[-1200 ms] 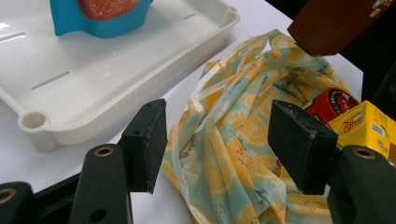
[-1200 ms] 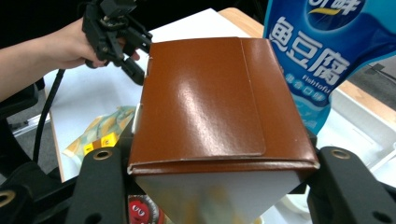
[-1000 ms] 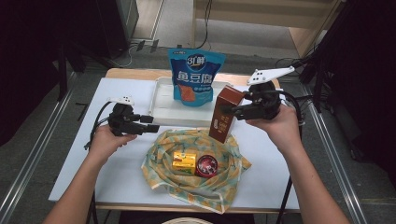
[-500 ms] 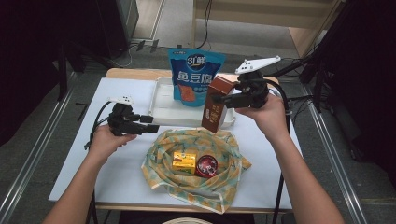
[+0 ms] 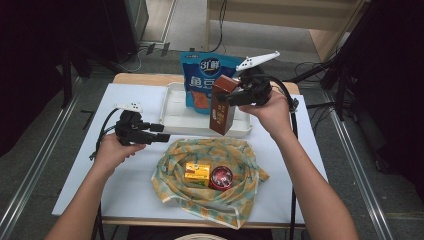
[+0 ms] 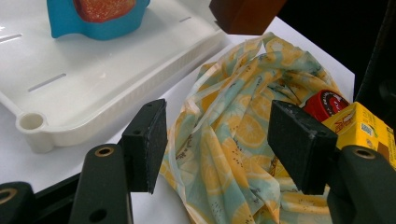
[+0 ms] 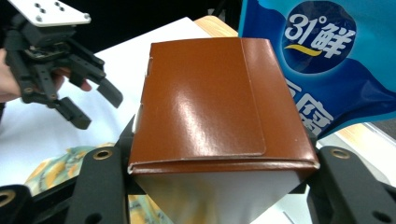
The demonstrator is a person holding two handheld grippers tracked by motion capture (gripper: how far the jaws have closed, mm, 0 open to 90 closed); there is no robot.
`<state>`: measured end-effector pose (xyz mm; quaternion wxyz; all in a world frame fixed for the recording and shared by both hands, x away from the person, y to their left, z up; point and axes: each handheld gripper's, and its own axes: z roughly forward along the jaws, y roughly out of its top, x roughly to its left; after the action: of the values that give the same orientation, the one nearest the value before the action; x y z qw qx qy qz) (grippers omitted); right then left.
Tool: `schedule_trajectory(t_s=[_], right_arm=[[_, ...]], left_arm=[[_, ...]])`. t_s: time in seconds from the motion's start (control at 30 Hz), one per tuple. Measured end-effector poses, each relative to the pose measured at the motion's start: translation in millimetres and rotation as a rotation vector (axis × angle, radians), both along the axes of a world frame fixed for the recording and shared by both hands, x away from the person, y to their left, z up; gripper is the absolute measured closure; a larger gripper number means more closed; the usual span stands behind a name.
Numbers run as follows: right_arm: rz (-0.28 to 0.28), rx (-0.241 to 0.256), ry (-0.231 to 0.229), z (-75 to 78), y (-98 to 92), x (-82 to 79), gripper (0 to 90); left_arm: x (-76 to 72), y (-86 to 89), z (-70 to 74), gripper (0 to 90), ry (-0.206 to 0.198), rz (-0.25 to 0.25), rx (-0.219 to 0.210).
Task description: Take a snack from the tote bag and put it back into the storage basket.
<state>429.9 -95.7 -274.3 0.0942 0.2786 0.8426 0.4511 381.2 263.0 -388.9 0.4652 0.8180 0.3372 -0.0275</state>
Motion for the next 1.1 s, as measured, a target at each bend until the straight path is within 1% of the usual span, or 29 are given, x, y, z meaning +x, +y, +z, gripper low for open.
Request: schedule_trajectory(t_s=[0.2,0.53,0.57,0.63,0.67,0.73,0.87,1.0,1.1], right_arm=[[-0.010,0.000,0.000,-1.6,11.3,12.5,44.4],[-0.017,-0.010,0.007,-8.6,30.9,28.5,44.3],[-0.016,-0.011,0.013,-9.7,32.3,30.7,44.3],[-0.016,-0.020,0.021,-12.2,35.1,35.4,44.4],[-0.014,-0.025,0.017,-13.6,36.8,37.6,44.4],[-0.020,-0.032,0.021,-15.9,41.3,40.6,44.4],[-0.024,-0.028,0.022,-21.3,51.6,46.1,44.4],[-0.032,-0.030,0.024,-31.2,59.3,53.1,44.4],[-0.040,-0.015,0.032,-37.0,62.9,57.1,44.4]], left_arm=[[-0.6,-1.2,1.1,38.6,-0.001,-0.014,0.004],[0.2,-0.3,0.1,38.5,0.009,-0.013,0.003],[0.2,-0.4,0.0,38.6,0.009,-0.012,0.005],[0.1,-0.4,0.2,38.6,0.011,-0.014,0.008],[0.0,-0.5,0.3,38.5,0.010,-0.014,0.008],[0.0,-0.4,0.2,38.5,0.010,-0.014,0.002],[0.5,0.8,-0.1,38.5,0.016,-0.013,0.000],[-0.3,1.1,0.6,38.5,0.012,-0.013,-0.005],[0.0,0.8,0.1,38.5,0.015,-0.013,-0.003]])
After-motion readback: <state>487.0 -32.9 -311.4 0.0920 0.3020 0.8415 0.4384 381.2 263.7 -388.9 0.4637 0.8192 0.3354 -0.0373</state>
